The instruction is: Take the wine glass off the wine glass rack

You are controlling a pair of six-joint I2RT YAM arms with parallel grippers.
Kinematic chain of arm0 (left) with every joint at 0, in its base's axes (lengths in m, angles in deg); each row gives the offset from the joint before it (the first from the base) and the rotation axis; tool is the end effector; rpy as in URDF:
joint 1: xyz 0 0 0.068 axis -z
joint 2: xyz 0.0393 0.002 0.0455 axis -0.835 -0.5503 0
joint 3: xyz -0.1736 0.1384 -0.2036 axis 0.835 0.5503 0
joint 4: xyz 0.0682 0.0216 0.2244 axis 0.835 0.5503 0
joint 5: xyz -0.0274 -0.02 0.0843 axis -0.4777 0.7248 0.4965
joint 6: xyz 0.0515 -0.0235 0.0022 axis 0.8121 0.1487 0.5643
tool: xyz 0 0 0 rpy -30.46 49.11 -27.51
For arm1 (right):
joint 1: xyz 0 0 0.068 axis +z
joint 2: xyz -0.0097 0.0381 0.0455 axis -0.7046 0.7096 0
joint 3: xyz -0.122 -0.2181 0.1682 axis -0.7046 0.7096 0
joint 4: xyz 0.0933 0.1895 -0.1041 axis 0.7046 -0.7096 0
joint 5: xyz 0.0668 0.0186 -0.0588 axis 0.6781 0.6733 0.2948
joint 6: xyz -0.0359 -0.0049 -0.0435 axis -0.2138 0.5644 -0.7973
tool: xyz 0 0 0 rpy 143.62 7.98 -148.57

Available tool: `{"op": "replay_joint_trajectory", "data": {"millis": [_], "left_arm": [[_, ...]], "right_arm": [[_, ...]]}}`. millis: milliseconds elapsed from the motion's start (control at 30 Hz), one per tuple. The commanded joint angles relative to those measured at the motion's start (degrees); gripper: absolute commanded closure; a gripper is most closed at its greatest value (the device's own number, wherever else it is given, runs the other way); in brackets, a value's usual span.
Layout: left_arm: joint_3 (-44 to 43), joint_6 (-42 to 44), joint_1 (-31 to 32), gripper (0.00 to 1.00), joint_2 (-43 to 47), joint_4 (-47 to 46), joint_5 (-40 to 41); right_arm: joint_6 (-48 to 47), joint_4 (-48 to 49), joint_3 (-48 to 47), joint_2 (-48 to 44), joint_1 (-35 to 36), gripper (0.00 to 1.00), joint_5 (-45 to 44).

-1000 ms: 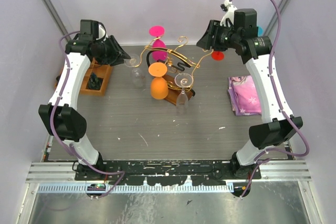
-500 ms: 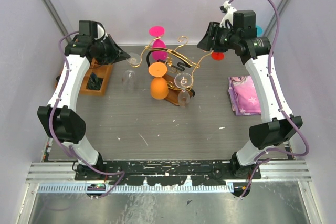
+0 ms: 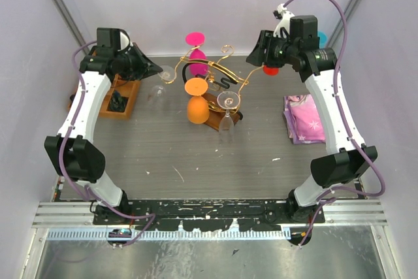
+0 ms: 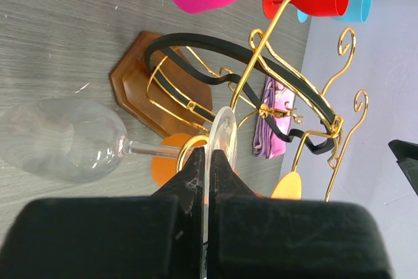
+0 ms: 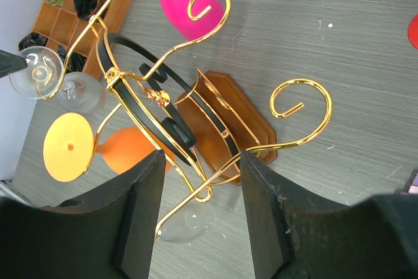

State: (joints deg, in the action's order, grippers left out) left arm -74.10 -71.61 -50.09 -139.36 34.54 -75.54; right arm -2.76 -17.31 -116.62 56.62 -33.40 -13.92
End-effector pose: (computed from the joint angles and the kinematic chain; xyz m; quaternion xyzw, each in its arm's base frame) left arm 0.3397 -0.0563 0.4118 -0.1791 0.8683 -0.3574 0.2936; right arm 0.3057 0.0751 0.4716 -0.0714 0.8554 0.2482 0.4490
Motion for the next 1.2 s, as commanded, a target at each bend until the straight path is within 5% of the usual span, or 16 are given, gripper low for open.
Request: {"op": "replay_joint_trajectory", "data": {"millis": [0,667,1167], "left_arm": [[2.3,0.6,-0.3,1.0,3.1,0.3,-1.2],[15.4,-9.8,-0.6,1.0,10.8,-14.9,-10.5],[8.9,-14.2,-3.4,1.0,-0.1,-28.0,-8.2]], "right_arm": [[-1.3,2.0,0.2,-2.9,-0.4,0.45,-0.5],[-2.7,1.6,1.7,-4.1,-0.4,0.44,-1.7],[-3.6,-0.3,-1.9,-3.9,-0.5,0.44,-2.3]]}}
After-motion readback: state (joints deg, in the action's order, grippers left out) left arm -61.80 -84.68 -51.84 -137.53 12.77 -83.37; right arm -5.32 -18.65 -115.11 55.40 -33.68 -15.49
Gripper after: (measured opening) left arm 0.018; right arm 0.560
